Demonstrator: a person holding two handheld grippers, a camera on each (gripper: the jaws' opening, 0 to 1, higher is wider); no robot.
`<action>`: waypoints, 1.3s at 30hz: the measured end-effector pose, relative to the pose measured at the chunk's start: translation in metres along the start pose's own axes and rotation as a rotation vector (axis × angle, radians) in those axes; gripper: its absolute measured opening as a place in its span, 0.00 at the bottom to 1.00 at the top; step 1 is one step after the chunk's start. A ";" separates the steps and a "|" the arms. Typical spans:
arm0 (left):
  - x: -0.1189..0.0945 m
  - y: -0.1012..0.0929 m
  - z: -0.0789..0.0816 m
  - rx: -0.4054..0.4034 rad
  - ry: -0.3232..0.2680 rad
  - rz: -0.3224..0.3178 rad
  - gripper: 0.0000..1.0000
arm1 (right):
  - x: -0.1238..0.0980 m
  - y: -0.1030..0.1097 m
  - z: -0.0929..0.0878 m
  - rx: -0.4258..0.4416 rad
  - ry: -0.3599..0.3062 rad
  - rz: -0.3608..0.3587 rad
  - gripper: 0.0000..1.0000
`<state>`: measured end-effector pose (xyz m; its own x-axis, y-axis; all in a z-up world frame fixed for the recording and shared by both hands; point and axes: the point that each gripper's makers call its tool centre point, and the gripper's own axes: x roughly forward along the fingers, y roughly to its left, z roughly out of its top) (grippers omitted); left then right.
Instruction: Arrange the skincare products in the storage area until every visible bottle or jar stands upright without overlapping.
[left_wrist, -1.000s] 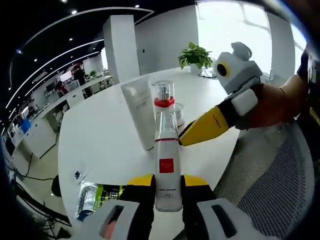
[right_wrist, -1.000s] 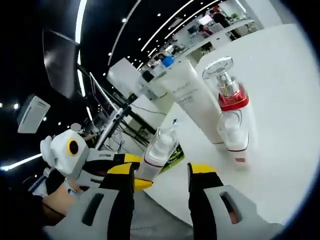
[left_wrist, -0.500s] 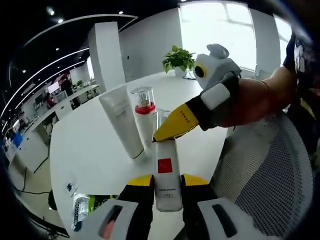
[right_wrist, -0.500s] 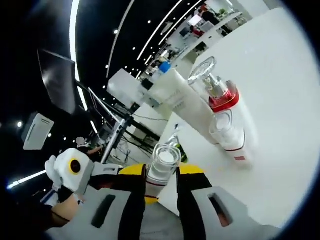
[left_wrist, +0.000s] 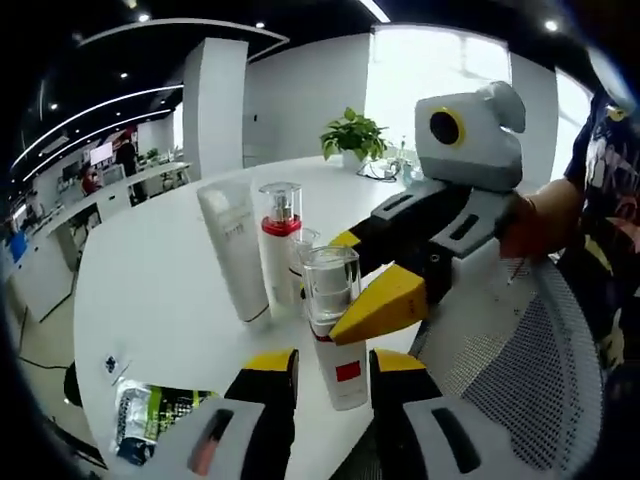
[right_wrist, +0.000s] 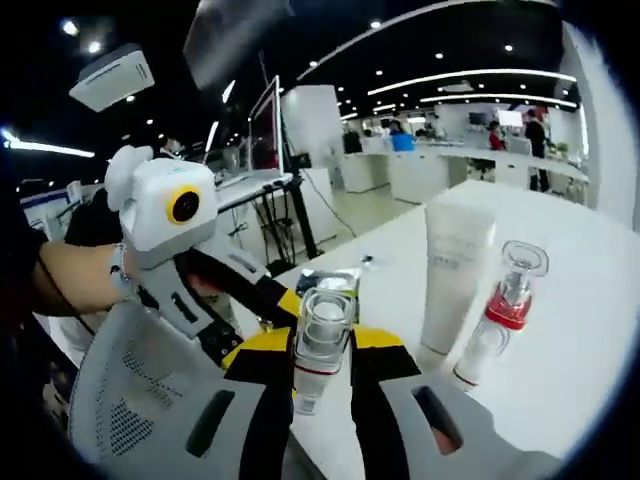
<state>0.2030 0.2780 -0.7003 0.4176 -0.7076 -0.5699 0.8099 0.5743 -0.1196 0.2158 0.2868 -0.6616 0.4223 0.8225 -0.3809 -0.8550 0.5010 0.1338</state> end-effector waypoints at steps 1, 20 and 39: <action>0.001 -0.002 -0.002 0.002 0.008 -0.006 0.29 | -0.001 0.003 0.002 -0.007 -0.005 0.018 0.19; 0.004 -0.028 -0.011 0.054 0.061 -0.138 0.24 | -0.012 0.028 -0.004 -0.210 0.042 0.195 0.19; 0.008 0.020 -0.018 0.056 0.121 0.121 0.22 | -0.016 -0.015 -0.020 -0.030 0.118 -0.009 0.32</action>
<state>0.2155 0.2913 -0.7216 0.4634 -0.5780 -0.6717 0.7797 0.6261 -0.0009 0.2164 0.2608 -0.6758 0.3929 0.7798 -0.4873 -0.8607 0.4984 0.1035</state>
